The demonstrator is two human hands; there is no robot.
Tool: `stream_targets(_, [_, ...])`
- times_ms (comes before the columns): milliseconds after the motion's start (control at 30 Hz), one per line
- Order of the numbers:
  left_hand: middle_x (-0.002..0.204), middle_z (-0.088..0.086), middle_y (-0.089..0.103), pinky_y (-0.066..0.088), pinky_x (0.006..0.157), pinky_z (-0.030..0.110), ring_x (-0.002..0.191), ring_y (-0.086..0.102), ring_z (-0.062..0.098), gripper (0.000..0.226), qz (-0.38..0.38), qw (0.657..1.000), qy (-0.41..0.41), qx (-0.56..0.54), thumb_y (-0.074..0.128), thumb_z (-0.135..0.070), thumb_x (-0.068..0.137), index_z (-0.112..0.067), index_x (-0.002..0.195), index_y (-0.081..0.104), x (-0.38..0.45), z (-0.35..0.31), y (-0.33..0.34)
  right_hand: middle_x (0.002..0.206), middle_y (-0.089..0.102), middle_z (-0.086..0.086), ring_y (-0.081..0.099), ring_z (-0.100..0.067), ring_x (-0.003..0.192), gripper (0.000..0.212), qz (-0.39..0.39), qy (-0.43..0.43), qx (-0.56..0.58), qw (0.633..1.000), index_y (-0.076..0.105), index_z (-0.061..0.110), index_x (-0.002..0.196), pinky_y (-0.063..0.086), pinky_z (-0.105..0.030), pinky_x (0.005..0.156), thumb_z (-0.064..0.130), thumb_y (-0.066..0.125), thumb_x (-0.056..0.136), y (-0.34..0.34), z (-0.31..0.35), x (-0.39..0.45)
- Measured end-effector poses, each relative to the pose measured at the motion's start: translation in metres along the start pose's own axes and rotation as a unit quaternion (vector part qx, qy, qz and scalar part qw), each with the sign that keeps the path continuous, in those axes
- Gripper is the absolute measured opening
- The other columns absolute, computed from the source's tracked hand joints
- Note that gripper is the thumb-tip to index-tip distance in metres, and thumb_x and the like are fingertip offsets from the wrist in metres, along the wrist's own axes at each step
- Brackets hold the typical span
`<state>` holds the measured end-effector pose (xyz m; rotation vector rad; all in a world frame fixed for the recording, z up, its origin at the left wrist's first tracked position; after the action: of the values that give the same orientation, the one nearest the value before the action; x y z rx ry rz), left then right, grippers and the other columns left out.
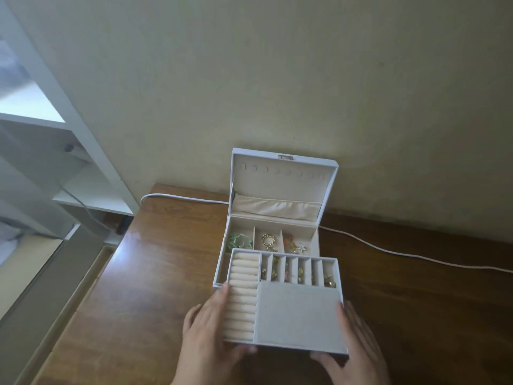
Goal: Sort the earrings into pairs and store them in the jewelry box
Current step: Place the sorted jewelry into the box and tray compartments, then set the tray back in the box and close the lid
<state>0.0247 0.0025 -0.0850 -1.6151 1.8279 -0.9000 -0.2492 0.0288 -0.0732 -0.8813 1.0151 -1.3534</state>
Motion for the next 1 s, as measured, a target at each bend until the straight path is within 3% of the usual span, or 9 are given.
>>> stream_targets(67, [0.143, -0.014, 0.044, 0.032, 0.102, 0.035, 0.125, 0.043, 0.000, 0.120, -0.008, 1.000, -0.030, 0.007, 0.075, -0.068, 0.049, -0.031, 0.151, 0.025, 0.025, 0.010, -0.003, 0.151, 0.037, -0.004, 0.032, -0.009, 0.134, 0.115, 0.031, 0.023, 0.019, 0.999, 0.023, 0.022, 0.151, 0.029, -0.034, 0.108, 0.062, 0.079, 0.059, 0.001, 0.011, 0.030])
stream_targets(167, [0.151, -0.012, 0.038, 0.023, 0.108, 0.030, 0.134, 0.035, 0.003, 0.117, 0.009, 0.998, -0.054, 0.002, 0.080, -0.057, 0.054, -0.026, 0.152, 0.023, 0.050, 0.016, -0.003, 0.159, 0.013, 0.006, 0.004, 0.002, 0.138, 0.107, 0.043, 0.030, 0.060, 0.997, 0.011, 0.025, 0.152, 0.009, -0.021, 0.112, 0.056, 0.074, 0.071, 0.010, 0.014, 0.055])
stream_targets(367, [0.159, -0.011, 0.027, 0.020, 0.111, 0.030, 0.146, 0.025, 0.008, 0.110, 0.019, 0.999, -0.038, 0.032, 0.062, -0.071, 0.067, -0.025, 0.155, 0.014, 0.080, 0.030, 0.002, 0.160, 0.011, 0.006, 0.006, -0.003, 0.143, 0.098, 0.038, 0.011, 0.073, 0.997, 0.011, 0.022, 0.153, 0.011, -0.021, 0.115, 0.051, 0.069, 0.079, 0.014, 0.021, 0.084])
stream_targets(467, [0.163, -0.012, 0.007, 0.017, 0.112, 0.029, 0.147, 0.021, 0.006, 0.105, 0.039, 0.998, -0.017, 0.041, 0.056, -0.069, 0.079, -0.029, 0.155, -0.005, 0.082, 0.032, 0.006, 0.160, 0.006, 0.008, 0.001, -0.003, 0.143, 0.096, 0.035, 0.010, 0.076, 0.996, 0.005, 0.026, 0.153, 0.012, -0.022, 0.113, 0.054, 0.063, 0.081, 0.017, 0.021, 0.084])
stream_targets(567, [0.159, -0.016, -0.023, 0.010, 0.115, 0.029, 0.149, 0.005, 0.001, 0.096, 0.067, 0.995, -0.008, 0.069, 0.023, -0.082, 0.079, -0.033, 0.149, -0.022, 0.077, 0.034, 0.010, 0.158, 0.004, 0.006, 0.002, -0.011, 0.146, 0.094, 0.020, -0.024, 0.046, 0.998, 0.002, 0.025, 0.151, 0.018, -0.027, 0.115, 0.074, 0.042, 0.081, 0.021, 0.020, 0.083])
stream_targets(633, [0.157, -0.016, -0.029, 0.010, 0.116, 0.030, 0.148, -0.002, 0.000, 0.096, 0.072, 0.995, -0.014, 0.075, 0.009, -0.088, 0.077, -0.032, 0.149, -0.024, 0.075, 0.033, 0.011, 0.158, -0.007, 0.005, -0.002, -0.013, 0.147, 0.097, 0.031, -0.038, 0.003, 0.999, -0.004, 0.024, 0.151, 0.016, -0.028, 0.115, 0.084, 0.015, 0.078, 0.027, 0.016, 0.082])
stream_targets(800, [0.159, -0.016, -0.025, 0.010, 0.114, 0.028, 0.150, -0.002, 0.006, 0.092, 0.068, 0.994, -0.026, 0.087, -0.003, -0.083, 0.082, -0.028, 0.156, -0.002, 0.071, 0.032, 0.017, 0.156, -0.026, 0.009, -0.010, -0.011, 0.146, 0.095, 0.063, -0.037, -0.036, 0.997, 0.002, 0.021, 0.153, 0.012, -0.030, 0.115, 0.080, -0.004, 0.079, 0.038, 0.015, 0.083])
stream_targets(900, [0.163, -0.014, -0.011, 0.019, 0.117, 0.040, 0.151, 0.009, 0.015, 0.089, 0.062, 0.988, -0.036, 0.136, -0.002, -0.079, 0.087, -0.026, 0.157, 0.016, 0.071, 0.031, 0.019, 0.156, -0.025, 0.013, -0.010, -0.011, 0.147, 0.093, 0.060, -0.036, -0.043, 0.997, 0.000, 0.025, 0.153, 0.011, -0.031, 0.117, 0.079, -0.009, 0.079, 0.040, 0.015, 0.087])
stream_targets(1000, [0.163, -0.015, -0.012, 0.016, 0.118, 0.046, 0.152, 0.006, 0.018, 0.089, 0.066, 0.984, -0.048, 0.156, -0.003, -0.079, 0.085, -0.028, 0.156, 0.016, 0.073, 0.030, 0.021, 0.157, -0.020, 0.016, -0.012, -0.012, 0.147, 0.091, 0.069, -0.034, -0.078, 0.994, 0.002, 0.030, 0.153, 0.006, -0.037, 0.117, 0.079, -0.009, 0.078, 0.038, 0.016, 0.089])
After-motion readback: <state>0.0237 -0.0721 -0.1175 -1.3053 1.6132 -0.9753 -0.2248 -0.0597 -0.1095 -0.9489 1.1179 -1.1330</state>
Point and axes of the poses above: each hand's wrist, its own x-axis towards the middle knuckle, its own y-axis out of the palm, z = x × y, the point moved 3 cm from there along x, towards the middle knuckle
